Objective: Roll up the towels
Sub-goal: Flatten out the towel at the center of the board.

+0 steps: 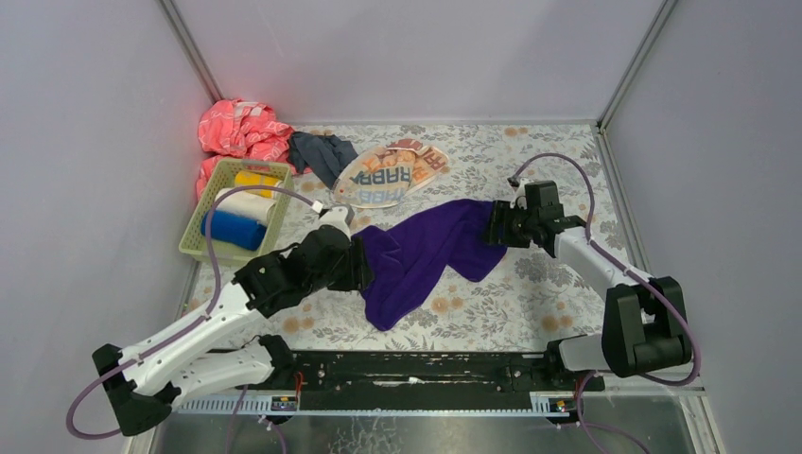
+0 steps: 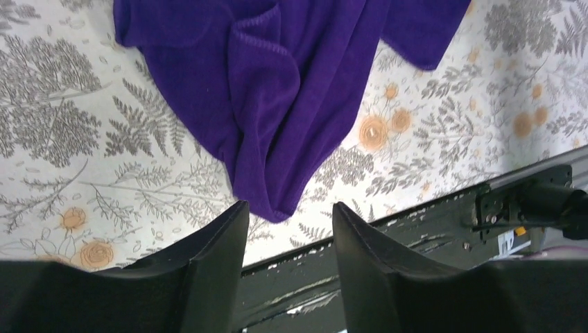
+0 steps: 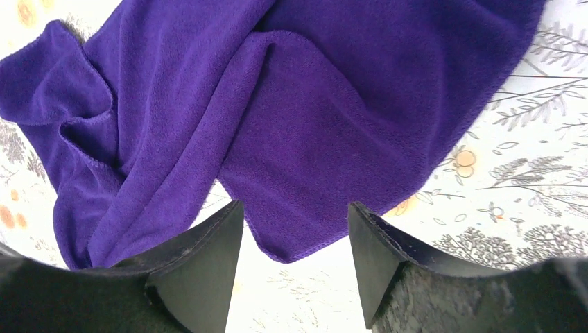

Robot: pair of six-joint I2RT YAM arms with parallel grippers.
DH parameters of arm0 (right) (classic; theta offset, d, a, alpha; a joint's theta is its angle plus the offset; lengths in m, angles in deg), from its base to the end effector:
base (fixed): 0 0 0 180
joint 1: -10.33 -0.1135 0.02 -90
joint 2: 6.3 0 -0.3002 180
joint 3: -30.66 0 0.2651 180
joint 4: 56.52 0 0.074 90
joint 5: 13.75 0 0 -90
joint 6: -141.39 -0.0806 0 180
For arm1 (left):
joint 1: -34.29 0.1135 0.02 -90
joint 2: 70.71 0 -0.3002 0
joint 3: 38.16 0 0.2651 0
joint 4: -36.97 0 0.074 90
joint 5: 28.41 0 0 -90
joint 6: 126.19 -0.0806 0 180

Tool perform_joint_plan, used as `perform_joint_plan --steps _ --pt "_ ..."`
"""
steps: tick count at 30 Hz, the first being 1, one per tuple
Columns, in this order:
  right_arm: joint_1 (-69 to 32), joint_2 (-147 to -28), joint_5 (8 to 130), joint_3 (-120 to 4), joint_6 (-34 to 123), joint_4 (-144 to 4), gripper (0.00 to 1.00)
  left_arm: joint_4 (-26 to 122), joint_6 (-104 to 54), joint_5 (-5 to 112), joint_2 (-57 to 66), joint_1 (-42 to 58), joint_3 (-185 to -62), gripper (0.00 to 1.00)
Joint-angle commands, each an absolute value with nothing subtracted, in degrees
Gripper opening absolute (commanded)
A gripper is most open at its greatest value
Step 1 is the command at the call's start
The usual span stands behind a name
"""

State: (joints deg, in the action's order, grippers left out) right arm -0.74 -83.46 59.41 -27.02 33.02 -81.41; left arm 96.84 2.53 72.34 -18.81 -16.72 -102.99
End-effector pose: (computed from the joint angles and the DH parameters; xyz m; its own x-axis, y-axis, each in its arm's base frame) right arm 0.3010 0.0827 0.2121 -0.7733 0.1561 -0.6146 -0.1510 0.8960 0.4175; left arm 0.1361 -0.1442 0.2971 -0.7862 -0.0055 -0.6179 0.2457 0.9147 -0.3208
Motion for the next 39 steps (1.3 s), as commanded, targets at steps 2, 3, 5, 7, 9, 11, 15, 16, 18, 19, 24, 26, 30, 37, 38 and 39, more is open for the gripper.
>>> perform_joint_plan --steps 2,3,5,7,9,11,15,16,18,19,24,26,30,37,38,39 --pt "-3.19 -86.33 56.87 -30.47 33.55 -80.48 0.64 88.77 1.81 77.86 -12.14 -13.65 -106.65 0.49" --pt "-3.39 -87.03 56.97 -30.56 33.33 -80.21 0.64 87.8 1.36 77.29 -9.65 -11.91 -107.44 0.49" --pt "-3.91 -88.25 57.36 -30.84 32.75 -79.5 0.64 84.77 0.19 75.08 -4.16 -8.63 -108.79 0.47" --pt "-4.33 -89.31 58.02 -30.97 32.44 -78.93 0.63 81.92 -1.52 74.42 1.42 -7.75 -111.18 0.43" --pt "-4.48 -90.29 58.5 -31.02 32.37 -78.94 0.63 80.94 -3.35 74.42 8.63 -7.79 -114.85 0.42" --pt "-4.53 -90.7 58.87 -30.74 32.41 -78.53 0.63 81.51 -5.04 74.2 15.29 -7.73 -118.82 0.41" --pt "-4.62 -91.43 59.21 -30.17 32.14 -78.03 0.63 82.11 -6.3 74.8 25.24 -7.65 -124.27 0.4" --pt "-4.66 -91.52 59.22 -30.04 32.15 -77.84 0.63 81.8 -6.34 75.42 26.99 -7.6 -124.78 0.4" --pt "-4.75 -91.7 59.23 -29.74 32.19 -77.59 0.63 81.48 -6.69 75.51 30.58 -7.3 -125.59 0.4" --pt "-4.72 -91.79 59.2 -29.65 32.27 -77.39 0.63 81.33 -6.74 75.44 32.04 -7.16 -126.02 0.4" --pt "-4.71 -92.79 58.76 -29.32 32.23 -76.85 0.63 81.57 -7.34 73.58 37.6 -6.8 -128.2 0.38" --pt "-4.71 -93.16 58.9 -29.14 32.16 -76.61 0.63 81.69 -7.27 72.76 38.6 -6.83 -127.84 0.37" --pt "-4.73 -94.19 59.2 -28.97 31.85 -76.13 0.63 81.6 -7.18 73.39 39.38 -6.68 -125.88 0.36" --pt "-4.7 -96.12 61.83 -28.67 31.14 -77.14 0.63 81.4 -8.34 75.05 37.55 -5.4 -124.09 0.0" --pt "-4.7 -96.38 62.52 -28.65 31.1 -77.46 0.63 81.16 -8.65 75.17 36.41 -5.02 -123.39 0.0" --pt "-4.71 -96.65 62.94 -28.64 30.91 -77.66 0.63 80.88 -8.87 75.07 35.25 -4.55 -122.53 0.0"
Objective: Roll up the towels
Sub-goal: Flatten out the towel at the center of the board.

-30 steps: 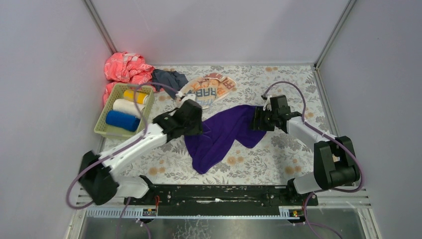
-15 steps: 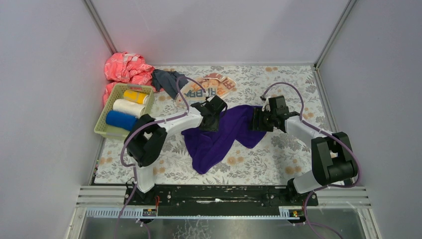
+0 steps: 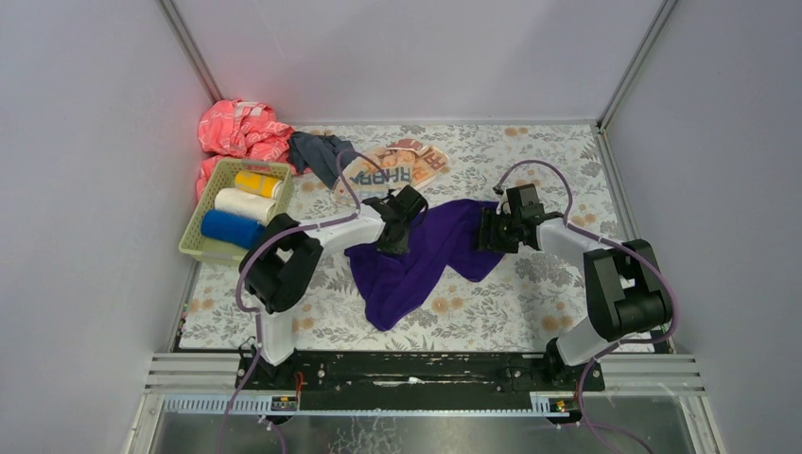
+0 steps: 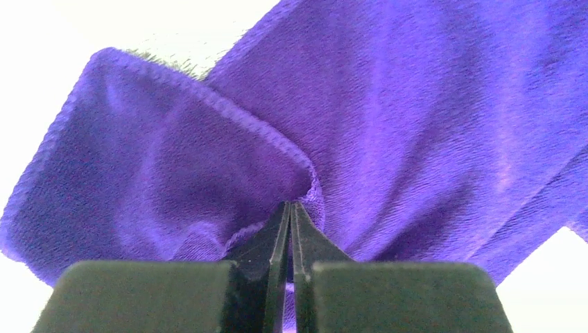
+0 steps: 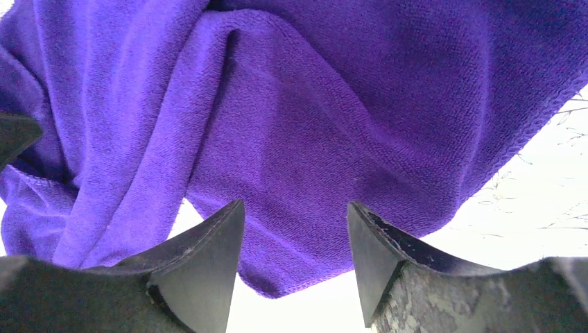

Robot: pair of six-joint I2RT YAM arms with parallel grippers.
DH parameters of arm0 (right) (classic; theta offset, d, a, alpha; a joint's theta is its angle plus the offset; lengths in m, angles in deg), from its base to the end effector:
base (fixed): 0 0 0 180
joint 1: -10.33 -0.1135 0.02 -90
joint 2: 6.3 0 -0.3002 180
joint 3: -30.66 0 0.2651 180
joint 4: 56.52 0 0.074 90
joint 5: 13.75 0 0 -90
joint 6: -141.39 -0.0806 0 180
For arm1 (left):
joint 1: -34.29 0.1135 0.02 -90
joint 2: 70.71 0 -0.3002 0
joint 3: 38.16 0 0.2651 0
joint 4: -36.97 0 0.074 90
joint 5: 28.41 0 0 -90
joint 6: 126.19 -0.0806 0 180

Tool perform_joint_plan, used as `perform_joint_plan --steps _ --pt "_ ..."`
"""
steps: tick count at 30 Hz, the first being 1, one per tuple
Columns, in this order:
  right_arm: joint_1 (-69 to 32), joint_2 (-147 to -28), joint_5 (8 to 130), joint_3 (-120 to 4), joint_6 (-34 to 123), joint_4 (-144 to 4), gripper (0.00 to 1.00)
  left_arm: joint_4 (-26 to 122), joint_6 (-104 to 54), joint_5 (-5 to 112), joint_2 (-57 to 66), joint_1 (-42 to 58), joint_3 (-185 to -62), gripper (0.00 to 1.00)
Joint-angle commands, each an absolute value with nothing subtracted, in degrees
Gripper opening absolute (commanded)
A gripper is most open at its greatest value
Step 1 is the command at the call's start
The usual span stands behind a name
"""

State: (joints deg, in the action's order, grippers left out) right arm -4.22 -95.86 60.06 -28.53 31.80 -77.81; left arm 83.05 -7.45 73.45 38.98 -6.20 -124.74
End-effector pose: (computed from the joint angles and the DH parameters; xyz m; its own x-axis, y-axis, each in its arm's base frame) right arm 0.3238 0.1073 0.1609 -0.8523 0.1115 -0.5111 -0.1305 0.9009 0.4140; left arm 0.3296 -0.2597 0.1492 -0.9022 0.1515 -0.4039 0.1667 0.9860 -0.0024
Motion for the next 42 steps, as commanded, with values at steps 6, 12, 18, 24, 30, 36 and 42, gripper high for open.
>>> perform_joint_plan --steps 6,12,18,24,30,36,42 --pt "-4.62 -97.66 67.32 -28.21 29.29 -78.65 0.65 79.53 -7.28 73.81 24.63 0.06 -112.79 0.0" --pt "-3.67 -98.93 72.05 -27.94 27.52 -80.61 0.68 78.02 -1.99 69.73 10.36 7.14 -98.13 0.0" --pt "4.75 -94.33 74.62 -23.43 23.6 -79.51 0.69 76.71 7.33 67.38 -5.02 14.15 -87.42 0.0" --pt "10.46 -88.52 80.49 -20.17 19.75 -79.09 0.72 79.85 19.7 69.98 -18.84 19.73 -80.48 0.0" --pt "16.64 -85.57 82.66 -20.82 16.57 -79.7 0.73 88.37 23.71 75.87 -26.31 25.98 -82.1 0.0" --pt "17.31 -82.07 82.46 -21.98 18.07 -79.66 0.74 99.14 27.17 88.32 -32.16 26.2 -86.26 0.0" --pt "13.03 -81.93 68.77 -24.15 25.26 -76.3 0.76 95.77 19.86 84.57 -25.34 26.2 -89.6 0.35"
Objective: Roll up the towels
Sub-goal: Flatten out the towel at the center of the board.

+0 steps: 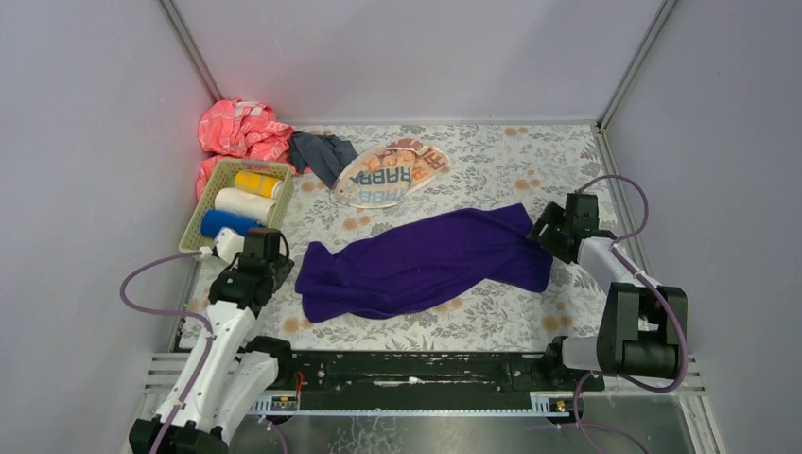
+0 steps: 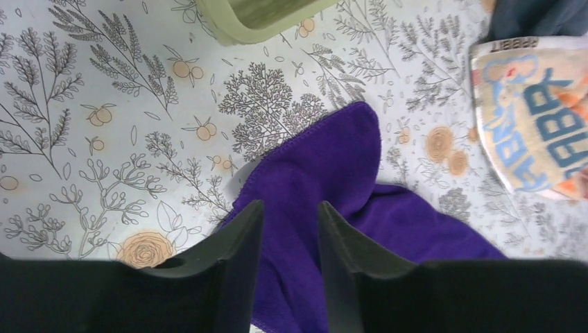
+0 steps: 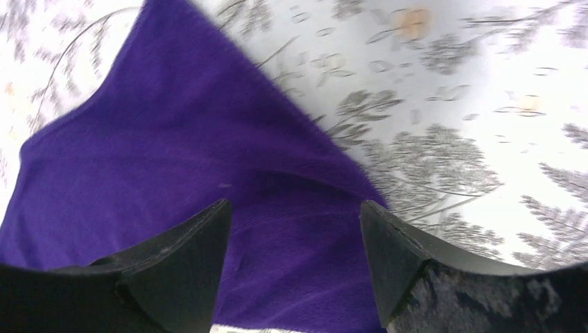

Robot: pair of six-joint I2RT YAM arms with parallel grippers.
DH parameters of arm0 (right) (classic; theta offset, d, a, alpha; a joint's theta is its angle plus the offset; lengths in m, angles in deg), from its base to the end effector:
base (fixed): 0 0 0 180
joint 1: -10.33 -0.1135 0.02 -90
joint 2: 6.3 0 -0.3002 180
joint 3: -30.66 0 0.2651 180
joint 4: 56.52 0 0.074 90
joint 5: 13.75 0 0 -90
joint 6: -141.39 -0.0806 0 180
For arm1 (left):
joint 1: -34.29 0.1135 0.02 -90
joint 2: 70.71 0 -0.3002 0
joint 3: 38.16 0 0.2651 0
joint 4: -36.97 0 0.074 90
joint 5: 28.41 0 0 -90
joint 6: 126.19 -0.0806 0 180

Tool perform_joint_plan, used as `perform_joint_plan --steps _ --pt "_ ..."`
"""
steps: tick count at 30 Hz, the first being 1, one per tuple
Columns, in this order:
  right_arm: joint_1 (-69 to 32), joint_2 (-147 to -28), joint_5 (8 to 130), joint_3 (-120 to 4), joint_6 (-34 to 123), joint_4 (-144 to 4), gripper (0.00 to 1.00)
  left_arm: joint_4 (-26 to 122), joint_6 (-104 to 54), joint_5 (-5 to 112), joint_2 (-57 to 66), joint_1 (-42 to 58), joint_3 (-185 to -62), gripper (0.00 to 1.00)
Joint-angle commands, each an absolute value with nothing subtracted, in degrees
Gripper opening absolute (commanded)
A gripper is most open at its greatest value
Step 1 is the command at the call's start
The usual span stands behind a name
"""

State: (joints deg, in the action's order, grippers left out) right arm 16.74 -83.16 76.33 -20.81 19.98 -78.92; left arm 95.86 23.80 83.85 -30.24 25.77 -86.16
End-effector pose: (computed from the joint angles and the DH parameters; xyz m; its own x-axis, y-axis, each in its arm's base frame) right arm 0.2933 -0.0331 0.1777 -0.5695 0.5884 -0.5739 0.4797 0.8049 0.3493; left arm 0.1501 0.0084 0.2270 -0.3025 -0.7650 -0.5685 -0.7173 0.5755 -0.3927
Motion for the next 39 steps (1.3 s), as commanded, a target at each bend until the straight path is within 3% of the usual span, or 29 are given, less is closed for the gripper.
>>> perform_joint_plan --steps 1,8,18,32,39 --pt "11.5 -82.01 67.91 -24.92 26.49 -76.3 0.77 92.89 16.92 82.07 -23.81 26.18 -90.14 0.37" --pt "6.56 -90.23 58.89 -33.47 29.48 -74.9 0.79 78.39 6.35 67.5 -7.43 26.18 -94.53 0.4" --pt "6.76 -110.3 58.41 -49.47 29.67 -77.35 0.81 70.42 4.21 68.35 10.53 26.71 -98.23 0.4" --pt "19.93 -120.14 64.69 -52.37 25.17 -81.07 0.83 69.73 1.25 66.71 19.36 29.81 -102.04 0.4" --pt "21.84 -122.18 63.21 -55.85 26.18 -80.89 0.83 70.46 -0.18 63.71 24.58 29.87 -107.33 0.34"
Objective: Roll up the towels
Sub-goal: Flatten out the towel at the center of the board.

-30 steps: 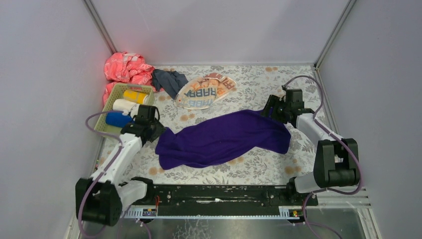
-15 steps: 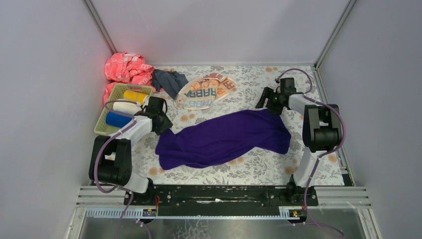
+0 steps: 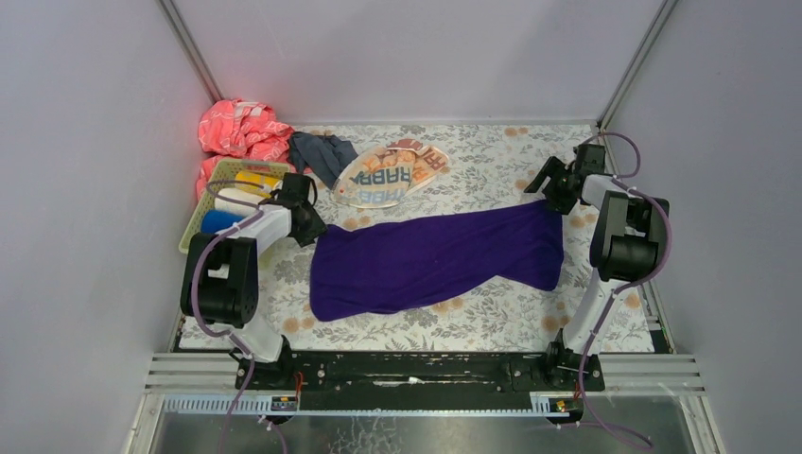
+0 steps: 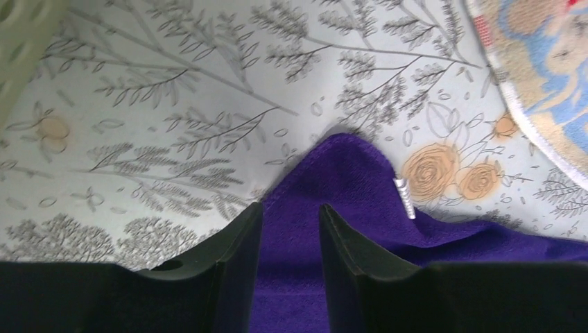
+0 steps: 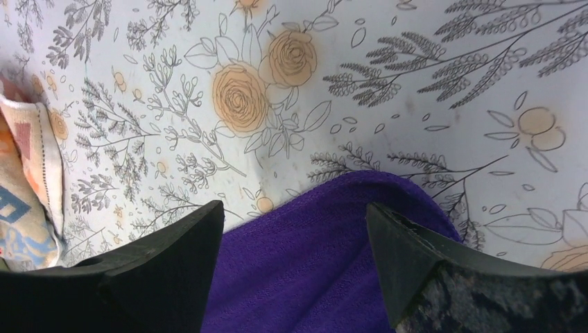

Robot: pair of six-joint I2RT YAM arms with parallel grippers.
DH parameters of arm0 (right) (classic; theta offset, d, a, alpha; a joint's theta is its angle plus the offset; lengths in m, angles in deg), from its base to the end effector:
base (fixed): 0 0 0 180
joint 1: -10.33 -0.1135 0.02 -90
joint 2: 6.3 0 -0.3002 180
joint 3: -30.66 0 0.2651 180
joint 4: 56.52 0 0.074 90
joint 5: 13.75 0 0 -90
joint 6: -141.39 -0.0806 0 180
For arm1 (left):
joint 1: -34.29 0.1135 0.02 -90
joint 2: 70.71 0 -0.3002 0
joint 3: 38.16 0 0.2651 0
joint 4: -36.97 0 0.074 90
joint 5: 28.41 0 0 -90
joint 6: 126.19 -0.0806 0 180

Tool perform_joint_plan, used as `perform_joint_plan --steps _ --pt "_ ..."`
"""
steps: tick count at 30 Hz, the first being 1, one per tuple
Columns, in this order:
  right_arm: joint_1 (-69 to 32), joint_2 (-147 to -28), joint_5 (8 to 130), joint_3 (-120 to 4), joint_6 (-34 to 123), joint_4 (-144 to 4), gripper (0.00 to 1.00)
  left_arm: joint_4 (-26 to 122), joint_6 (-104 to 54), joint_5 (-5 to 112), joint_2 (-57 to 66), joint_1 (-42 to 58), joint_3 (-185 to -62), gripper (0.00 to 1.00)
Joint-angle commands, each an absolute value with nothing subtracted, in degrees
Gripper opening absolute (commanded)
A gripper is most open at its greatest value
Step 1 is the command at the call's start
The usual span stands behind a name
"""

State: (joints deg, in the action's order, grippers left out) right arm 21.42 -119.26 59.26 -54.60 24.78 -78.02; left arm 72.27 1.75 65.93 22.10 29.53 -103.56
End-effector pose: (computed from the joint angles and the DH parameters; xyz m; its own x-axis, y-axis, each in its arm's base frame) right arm 0.4663 -0.0674 0.1523 -0.6657 0.5670 -0.4851 0.3297 0.8067 0.4904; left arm 0.3402 -0.0222 0.1541 -0.7281 -0.5546 -0.4029 -0.5065 0.8313 -0.2289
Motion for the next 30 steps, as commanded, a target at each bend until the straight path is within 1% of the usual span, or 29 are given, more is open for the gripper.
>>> perform_joint_plan --steps 1,5,8,10,16,20,23,28,30 --pt "21.84 -122.22 62.78 -55.89 26.39 -80.79 0.83 70.63 -0.49 62.87 25.33 29.91 -108.35 0.32" --pt "21.84 -122.33 61.34 -55.63 27.44 -80.8 0.82 71.37 -1.91 60.83 28.46 29.8 -112.02 0.29" --pt "21.84 -122.12 61.18 -54.99 27.69 -80.8 0.82 73.37 -2.73 59.68 31.45 29.74 -114.24 0.23" --pt "21.84 -121.59 61.38 -54.37 27.66 -80.54 0.82 73.52 -2.49 58.88 32.38 29.59 -113.33 0.19" --pt "21.84 -119.89 63.36 -52.7 27.53 -81.16 0.82 73.52 0.25 63.45 28.95 30.14 -105.73 0.16" --pt "21.84 -118.88 64.02 -51.52 27.34 -81.9 0.82 73.34 2.98 65.93 23.4 33.01 -98.7 0.16" --pt "21.84 -117.6 63.65 -50.09 27.43 -81.26 0.82 73.43 3.13 66.97 20.08 35.63 -95.77 0.16" --pt "21.54 -116.37 60.45 -49.23 28.54 -80.67 0.82 74.62 1.1 64.07 19.4 36.43 -98.12 0.19" --pt "21.03 -115.58 59.0 -49.52 29.47 -80.95 0.82 74.76 -0.75 63.4 18.93 36.18 -99.88 0.22"
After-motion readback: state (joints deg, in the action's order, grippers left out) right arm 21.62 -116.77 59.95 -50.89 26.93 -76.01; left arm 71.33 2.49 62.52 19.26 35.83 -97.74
